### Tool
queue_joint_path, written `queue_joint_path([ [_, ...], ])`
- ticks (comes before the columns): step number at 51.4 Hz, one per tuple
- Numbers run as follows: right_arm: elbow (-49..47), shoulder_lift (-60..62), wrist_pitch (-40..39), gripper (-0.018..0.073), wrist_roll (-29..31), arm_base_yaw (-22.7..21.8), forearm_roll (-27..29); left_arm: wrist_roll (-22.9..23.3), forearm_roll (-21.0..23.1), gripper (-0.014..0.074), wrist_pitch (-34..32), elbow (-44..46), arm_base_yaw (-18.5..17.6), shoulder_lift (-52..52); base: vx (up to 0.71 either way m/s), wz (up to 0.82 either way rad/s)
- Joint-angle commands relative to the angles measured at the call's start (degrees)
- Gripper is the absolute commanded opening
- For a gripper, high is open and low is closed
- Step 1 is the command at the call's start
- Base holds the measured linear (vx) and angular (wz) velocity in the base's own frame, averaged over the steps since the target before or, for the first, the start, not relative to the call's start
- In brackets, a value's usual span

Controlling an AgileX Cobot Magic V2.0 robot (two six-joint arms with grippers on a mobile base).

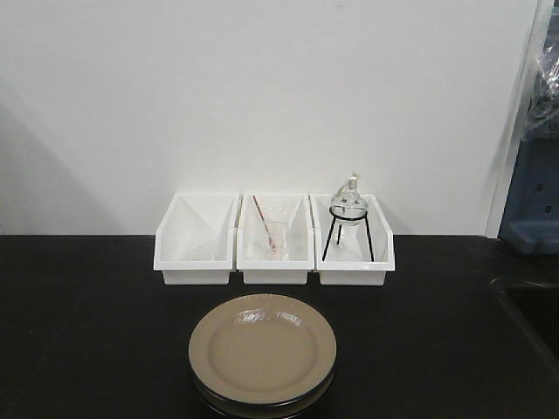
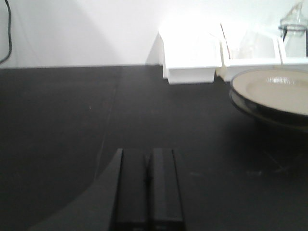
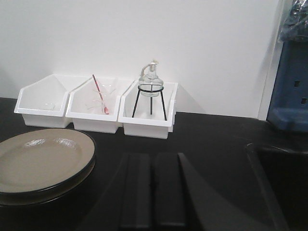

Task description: Arrange circular plates on left workspace

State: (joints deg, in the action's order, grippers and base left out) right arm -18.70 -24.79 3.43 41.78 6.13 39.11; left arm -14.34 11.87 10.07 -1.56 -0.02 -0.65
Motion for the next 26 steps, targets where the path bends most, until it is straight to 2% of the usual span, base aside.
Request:
queue_joint_path([
  [1,-1.7,-0.2,-4.0,-0.0003,0.5,-0.2,0.2,1.0,-0.2,0.0,-5.3,-1.1,-0.4,-0.9,0.0,0.0],
  [26,-1.7,-0.2,-4.1,-0.0003,0.5,-0.2,0.2,1.0,-0.2,0.0,-5.3,-1.1,-0.4,-0.9,0.0,0.0],
])
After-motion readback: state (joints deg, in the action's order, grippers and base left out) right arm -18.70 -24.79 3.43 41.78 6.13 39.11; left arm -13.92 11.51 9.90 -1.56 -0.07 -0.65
